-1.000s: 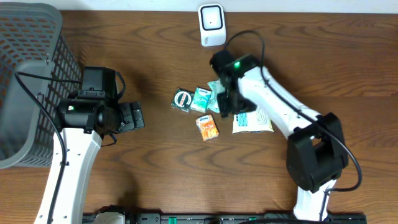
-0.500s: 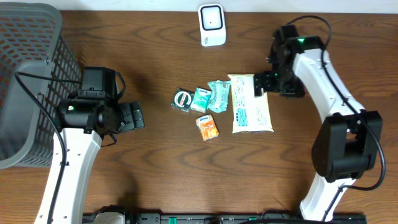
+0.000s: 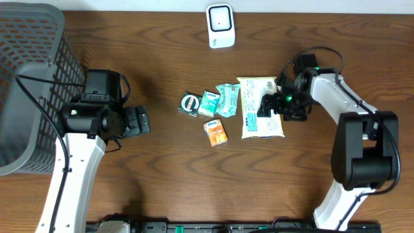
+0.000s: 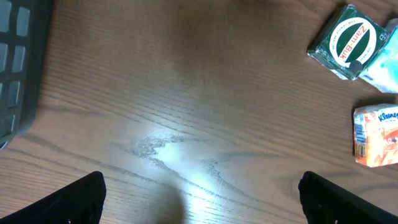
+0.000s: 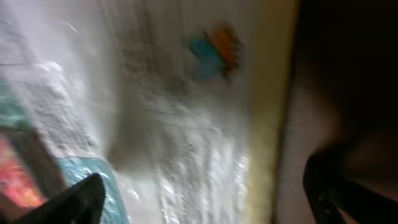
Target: Scan the item barcode
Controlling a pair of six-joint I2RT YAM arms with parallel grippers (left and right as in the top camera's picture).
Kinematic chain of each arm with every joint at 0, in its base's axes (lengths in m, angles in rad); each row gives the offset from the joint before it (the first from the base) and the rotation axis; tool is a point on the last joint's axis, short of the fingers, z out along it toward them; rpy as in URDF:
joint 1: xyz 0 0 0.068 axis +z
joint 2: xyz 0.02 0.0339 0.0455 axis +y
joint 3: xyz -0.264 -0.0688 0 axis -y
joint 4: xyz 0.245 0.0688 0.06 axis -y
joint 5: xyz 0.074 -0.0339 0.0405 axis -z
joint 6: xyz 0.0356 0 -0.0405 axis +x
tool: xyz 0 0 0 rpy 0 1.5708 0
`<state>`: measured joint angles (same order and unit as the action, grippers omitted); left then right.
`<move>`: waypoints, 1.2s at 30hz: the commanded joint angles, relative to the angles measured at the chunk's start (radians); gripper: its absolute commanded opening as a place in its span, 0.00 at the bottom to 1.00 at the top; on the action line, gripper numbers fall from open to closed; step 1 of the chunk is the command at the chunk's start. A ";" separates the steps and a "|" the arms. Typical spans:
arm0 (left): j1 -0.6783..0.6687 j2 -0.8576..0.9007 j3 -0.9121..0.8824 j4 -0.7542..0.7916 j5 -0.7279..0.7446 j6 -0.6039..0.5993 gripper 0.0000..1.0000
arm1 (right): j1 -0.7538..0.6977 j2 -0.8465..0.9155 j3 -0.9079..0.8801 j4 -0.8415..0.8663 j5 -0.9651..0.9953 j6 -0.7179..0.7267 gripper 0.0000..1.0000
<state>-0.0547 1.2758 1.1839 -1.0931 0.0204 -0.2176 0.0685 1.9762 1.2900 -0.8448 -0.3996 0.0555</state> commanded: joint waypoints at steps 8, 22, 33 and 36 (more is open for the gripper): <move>-0.004 0.003 -0.005 -0.002 -0.005 -0.013 0.98 | 0.012 0.005 -0.195 0.206 -0.078 0.029 0.80; -0.004 0.003 -0.005 -0.002 -0.005 -0.013 0.98 | 0.003 -0.002 -0.254 0.294 -0.086 0.131 0.01; -0.004 0.003 -0.005 -0.002 -0.005 -0.013 0.98 | -0.002 -0.195 -0.217 0.228 -0.131 0.061 0.01; -0.004 0.003 -0.005 -0.002 -0.005 -0.013 0.98 | 0.012 -0.262 -0.217 0.228 -0.169 0.014 0.01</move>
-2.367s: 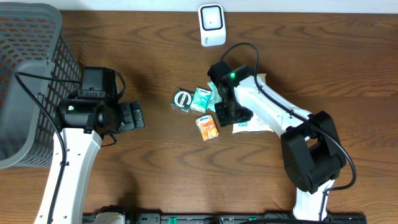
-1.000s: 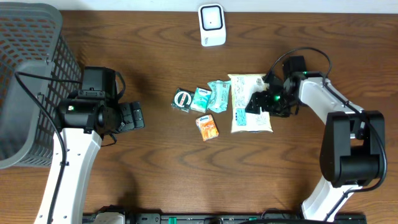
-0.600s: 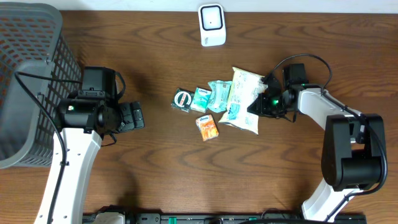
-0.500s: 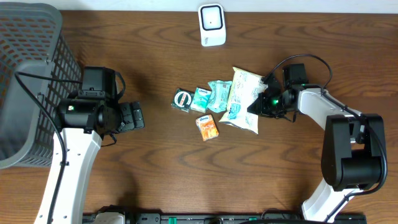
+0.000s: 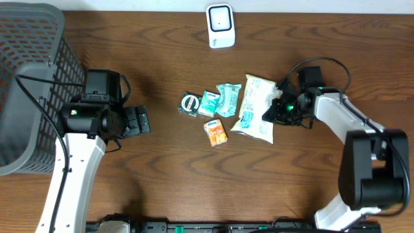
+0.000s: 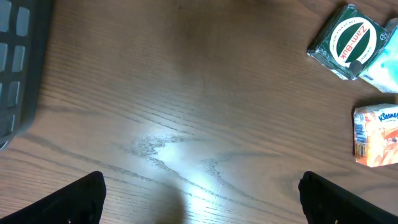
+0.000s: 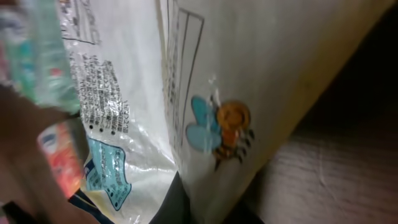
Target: Scan the item barcode
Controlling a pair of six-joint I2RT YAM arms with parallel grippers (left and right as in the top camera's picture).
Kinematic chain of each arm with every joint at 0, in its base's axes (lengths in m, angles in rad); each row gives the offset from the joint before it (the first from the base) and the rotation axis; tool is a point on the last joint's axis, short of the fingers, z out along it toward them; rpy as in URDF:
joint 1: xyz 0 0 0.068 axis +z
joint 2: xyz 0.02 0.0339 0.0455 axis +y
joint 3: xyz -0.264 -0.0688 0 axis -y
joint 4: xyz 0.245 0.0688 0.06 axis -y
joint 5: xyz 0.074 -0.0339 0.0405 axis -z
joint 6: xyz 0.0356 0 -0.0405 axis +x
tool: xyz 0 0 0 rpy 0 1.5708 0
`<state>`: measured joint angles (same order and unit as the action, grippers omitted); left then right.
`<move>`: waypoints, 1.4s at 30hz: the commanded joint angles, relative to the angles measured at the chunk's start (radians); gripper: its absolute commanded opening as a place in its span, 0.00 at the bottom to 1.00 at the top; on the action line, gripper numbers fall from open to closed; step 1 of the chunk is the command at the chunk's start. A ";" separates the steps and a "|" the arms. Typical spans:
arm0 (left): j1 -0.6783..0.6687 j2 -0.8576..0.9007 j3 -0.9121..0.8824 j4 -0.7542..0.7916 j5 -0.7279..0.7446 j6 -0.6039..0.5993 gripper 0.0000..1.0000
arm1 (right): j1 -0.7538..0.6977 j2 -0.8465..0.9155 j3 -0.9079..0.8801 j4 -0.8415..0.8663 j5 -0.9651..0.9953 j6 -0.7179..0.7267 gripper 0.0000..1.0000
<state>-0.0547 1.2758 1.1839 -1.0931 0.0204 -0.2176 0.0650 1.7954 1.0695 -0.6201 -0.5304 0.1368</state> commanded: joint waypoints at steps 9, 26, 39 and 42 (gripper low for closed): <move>-0.004 0.003 -0.005 -0.002 -0.005 -0.013 0.98 | 0.062 -0.267 0.003 0.035 -0.086 -0.147 0.01; -0.004 0.003 -0.005 -0.002 -0.005 -0.013 0.98 | 0.100 -0.314 0.000 -0.026 0.081 -0.032 0.82; -0.004 0.003 -0.005 -0.002 -0.005 -0.013 0.98 | 0.157 -0.086 -0.089 -0.053 0.068 0.262 0.99; -0.004 0.003 -0.005 -0.002 -0.005 -0.013 0.97 | 0.182 -0.026 -0.090 -0.045 0.068 0.324 0.99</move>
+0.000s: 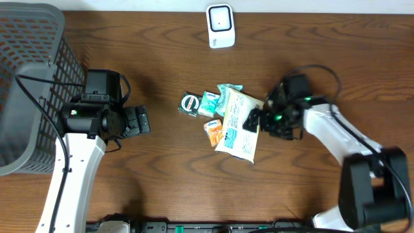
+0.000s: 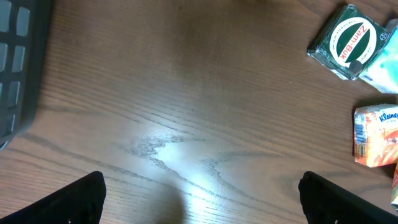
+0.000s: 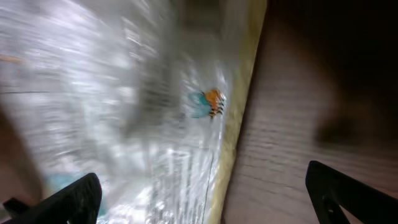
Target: Scan the item barcode
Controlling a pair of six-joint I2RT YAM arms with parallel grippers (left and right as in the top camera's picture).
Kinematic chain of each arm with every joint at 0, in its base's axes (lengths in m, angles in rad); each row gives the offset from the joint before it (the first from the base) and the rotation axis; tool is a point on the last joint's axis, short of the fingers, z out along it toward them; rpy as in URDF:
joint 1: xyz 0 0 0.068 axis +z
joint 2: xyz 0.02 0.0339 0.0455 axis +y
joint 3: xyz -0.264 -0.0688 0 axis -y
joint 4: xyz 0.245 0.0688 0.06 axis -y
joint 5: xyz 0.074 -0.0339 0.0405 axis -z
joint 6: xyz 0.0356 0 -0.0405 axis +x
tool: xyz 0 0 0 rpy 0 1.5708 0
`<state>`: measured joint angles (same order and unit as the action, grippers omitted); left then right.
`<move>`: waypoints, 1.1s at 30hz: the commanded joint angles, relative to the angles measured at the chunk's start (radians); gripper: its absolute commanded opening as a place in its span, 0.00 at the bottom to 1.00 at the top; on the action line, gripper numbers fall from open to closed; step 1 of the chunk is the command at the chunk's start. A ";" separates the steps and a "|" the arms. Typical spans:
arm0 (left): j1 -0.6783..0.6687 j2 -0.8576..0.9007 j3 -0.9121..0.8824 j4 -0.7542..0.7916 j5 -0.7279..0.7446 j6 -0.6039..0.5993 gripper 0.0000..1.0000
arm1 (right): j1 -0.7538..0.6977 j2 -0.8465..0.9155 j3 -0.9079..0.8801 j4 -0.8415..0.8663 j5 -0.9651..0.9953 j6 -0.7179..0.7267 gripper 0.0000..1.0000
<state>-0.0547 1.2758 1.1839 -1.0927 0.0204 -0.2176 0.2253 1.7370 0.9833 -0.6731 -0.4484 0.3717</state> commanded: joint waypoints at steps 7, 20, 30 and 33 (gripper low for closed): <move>-0.004 0.003 -0.005 -0.002 -0.005 -0.013 0.98 | 0.079 0.141 -0.005 0.087 -0.123 0.122 0.85; -0.004 0.003 -0.005 -0.002 -0.005 -0.013 0.98 | 0.035 0.053 0.020 0.106 -0.119 0.084 0.01; -0.004 0.003 -0.005 -0.002 -0.005 -0.013 0.98 | 0.015 -0.190 0.092 0.015 0.002 -0.138 0.01; -0.004 0.003 -0.005 -0.002 -0.005 -0.013 0.98 | 0.018 -0.206 0.092 0.002 0.002 -0.304 0.01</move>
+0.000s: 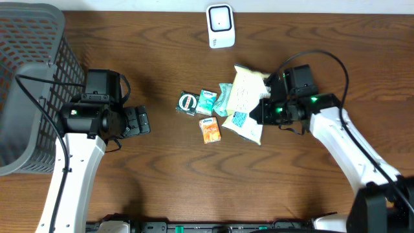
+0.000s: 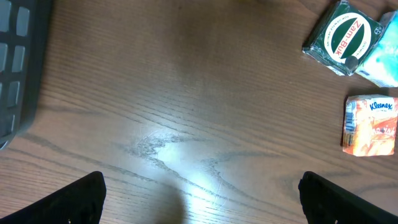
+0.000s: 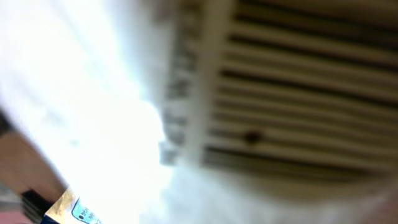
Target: Scan the item barcode
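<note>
A large white packet [image 1: 243, 103] with a blue label hangs tilted over the table's middle, below the white scanner [image 1: 220, 26] at the far edge. My right gripper [image 1: 264, 110] is at the packet's right edge, shut on it. In the right wrist view the packet [image 3: 112, 124] is a bright blur that fills the frame and hides the fingers. My left gripper [image 1: 140, 121] stands open over bare wood to the left, with its dark fingertips [image 2: 81, 199] in the wrist view's bottom corners.
Small items lie left of the packet: a green Zam-Buk tin [image 1: 188, 103], teal tissue packs [image 1: 208, 101] and an orange Kleenex pack [image 1: 209, 130]. A grey mesh basket [image 1: 26, 77] stands at the far left, with its wall [image 2: 18, 62] also in the left wrist view.
My right gripper has moved the white packet up and to the right, off the orange Kleenex pack. The Kleenex pack and the Zam-Buk tin have shifted a little to the left. The left arm is unchanged.
The white packet first lay flat to the right of the small items, with my right gripper at its right edge. Then it was tilted, then held lower left over the Kleenex pack. Now it hangs further back, nearer the scanner. The left arm stayed put.
</note>
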Controlling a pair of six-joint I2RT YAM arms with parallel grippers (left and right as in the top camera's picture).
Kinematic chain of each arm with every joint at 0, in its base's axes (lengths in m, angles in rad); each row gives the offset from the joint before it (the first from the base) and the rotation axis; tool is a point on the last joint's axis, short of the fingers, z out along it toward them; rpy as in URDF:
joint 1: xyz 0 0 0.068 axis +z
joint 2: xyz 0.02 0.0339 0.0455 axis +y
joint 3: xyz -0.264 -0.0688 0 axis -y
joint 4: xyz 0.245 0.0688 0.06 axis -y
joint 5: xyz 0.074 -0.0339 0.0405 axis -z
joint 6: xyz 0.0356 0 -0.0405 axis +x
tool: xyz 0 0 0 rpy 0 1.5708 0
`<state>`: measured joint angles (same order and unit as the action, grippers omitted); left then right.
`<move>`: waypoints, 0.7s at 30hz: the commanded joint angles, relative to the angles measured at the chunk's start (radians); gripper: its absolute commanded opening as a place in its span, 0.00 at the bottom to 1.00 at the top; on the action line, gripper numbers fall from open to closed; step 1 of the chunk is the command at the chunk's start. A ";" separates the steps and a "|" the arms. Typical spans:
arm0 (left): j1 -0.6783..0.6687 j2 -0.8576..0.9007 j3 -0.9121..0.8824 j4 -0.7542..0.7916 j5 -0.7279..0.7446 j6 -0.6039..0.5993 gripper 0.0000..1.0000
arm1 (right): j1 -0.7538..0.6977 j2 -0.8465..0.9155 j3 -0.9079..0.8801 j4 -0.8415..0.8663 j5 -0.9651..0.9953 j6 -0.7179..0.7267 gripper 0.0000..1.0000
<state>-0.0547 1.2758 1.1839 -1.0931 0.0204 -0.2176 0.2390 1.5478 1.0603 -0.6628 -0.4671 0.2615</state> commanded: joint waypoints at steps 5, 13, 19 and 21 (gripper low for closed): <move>-0.004 0.003 -0.005 -0.002 -0.005 -0.013 0.98 | 0.004 0.011 0.014 -0.081 0.224 -0.327 0.01; -0.004 0.003 -0.005 -0.002 -0.005 -0.013 0.98 | 0.000 0.063 0.014 -0.099 0.372 -0.286 0.96; -0.004 0.003 -0.005 -0.002 -0.005 -0.013 0.98 | 0.000 0.062 0.070 -0.170 0.294 -0.160 0.94; -0.004 0.003 -0.005 -0.002 -0.005 -0.013 0.98 | 0.008 0.062 0.088 -0.187 0.166 -0.128 0.88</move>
<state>-0.0547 1.2758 1.1839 -1.0931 0.0208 -0.2176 0.2405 1.6112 1.1023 -0.8421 -0.1661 0.0551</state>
